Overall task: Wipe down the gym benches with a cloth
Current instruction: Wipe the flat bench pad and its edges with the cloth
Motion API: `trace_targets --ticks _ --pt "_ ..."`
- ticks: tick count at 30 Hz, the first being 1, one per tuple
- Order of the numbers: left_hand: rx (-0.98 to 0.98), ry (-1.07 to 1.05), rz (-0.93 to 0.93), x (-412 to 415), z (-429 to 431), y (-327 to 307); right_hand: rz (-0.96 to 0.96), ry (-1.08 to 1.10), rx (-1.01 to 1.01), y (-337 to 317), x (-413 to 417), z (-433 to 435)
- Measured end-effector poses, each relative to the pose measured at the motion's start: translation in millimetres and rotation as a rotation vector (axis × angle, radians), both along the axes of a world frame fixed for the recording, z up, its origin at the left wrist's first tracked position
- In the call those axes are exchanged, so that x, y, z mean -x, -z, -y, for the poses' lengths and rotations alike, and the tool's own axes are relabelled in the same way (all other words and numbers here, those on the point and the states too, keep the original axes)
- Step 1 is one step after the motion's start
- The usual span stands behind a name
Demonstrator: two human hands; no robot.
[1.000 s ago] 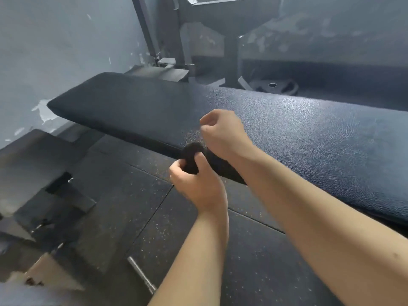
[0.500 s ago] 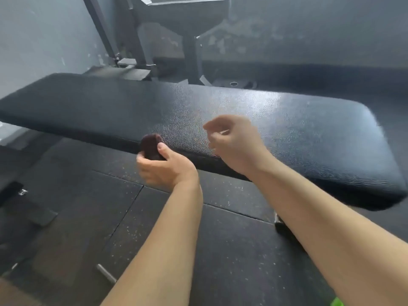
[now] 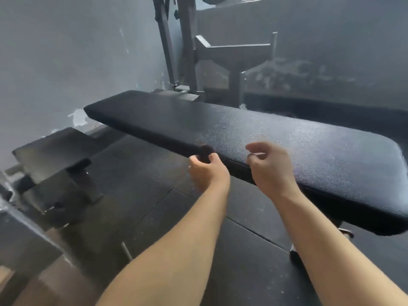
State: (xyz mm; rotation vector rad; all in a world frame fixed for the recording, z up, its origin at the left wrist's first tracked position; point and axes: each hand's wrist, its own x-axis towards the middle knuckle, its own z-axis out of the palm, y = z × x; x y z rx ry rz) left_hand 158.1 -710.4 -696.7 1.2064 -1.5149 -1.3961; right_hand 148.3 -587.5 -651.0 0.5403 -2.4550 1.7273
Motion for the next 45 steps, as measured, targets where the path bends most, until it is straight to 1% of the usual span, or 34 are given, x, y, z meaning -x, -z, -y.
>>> trace_targets --ticks 2,4,7,11,13,16,19,22,25,27,30,32,34,36,38,39,42,45 --pt "0.037 0.138 0.010 -6 -26 12 -0.030 0.004 0.031 1 -6 -6" --pt "0.044 0.186 0.003 -9 -40 21 -0.047 0.000 0.042 -1 -10 -13" --pt "0.000 0.135 -0.040 -9 -35 21 -0.037 -0.031 0.056 0 -19 -23" --pt "-0.008 0.038 -0.023 -9 -7 16 -0.056 -0.072 0.045 0 -26 -35" --pt "-0.010 0.005 -0.009 -9 4 11 -0.019 -0.060 0.036 2 -24 -42" --pt "-0.059 -0.033 -0.036 -4 16 9 0.005 -0.024 0.016 2 -18 -50" --pt "-0.035 -0.063 -0.039 -3 16 11 0.002 -0.013 -0.007 1 -18 -58" --pt "0.007 -0.059 0.020 -3 1 13 -0.012 0.000 -0.026 2 -19 -66" --pt "0.060 -0.002 0.002 -4 -23 18 -0.014 0.022 -0.025 5 -19 -68" --pt "0.113 0.092 -0.021 -9 -41 21 -0.014 0.046 -0.018 3 -20 -64" --pt "0.204 0.248 0.003 -19 -57 30 -0.002 0.066 -0.047 2 -20 -51" --pt "0.288 0.337 0.038 -25 -55 34 0.003 0.071 -0.062 3 -21 -43" --pt "0.344 0.370 0.073 -27 -38 34 -0.001 0.053 -0.088 3 -22 -36" --pt "0.321 0.280 0.078 -28 -11 26 0.001 0.041 -0.105 2 -22 -35" --pt "0.236 0.122 0.035 -28 19 15 0.019 0.033 -0.099 0 -21 -38" --pt "0.207 0.092 0.025 -28 33 12 0.025 0.031 -0.091 -1 -22 -41" --pt "0.145 0.159 0.053 -32 44 11 0.021 0.033 -0.068 -3 -22 -47" --pt "0.155 0.171 0.081 -29 25 14 0.012 0.030 -0.036 -7 -24 -55"
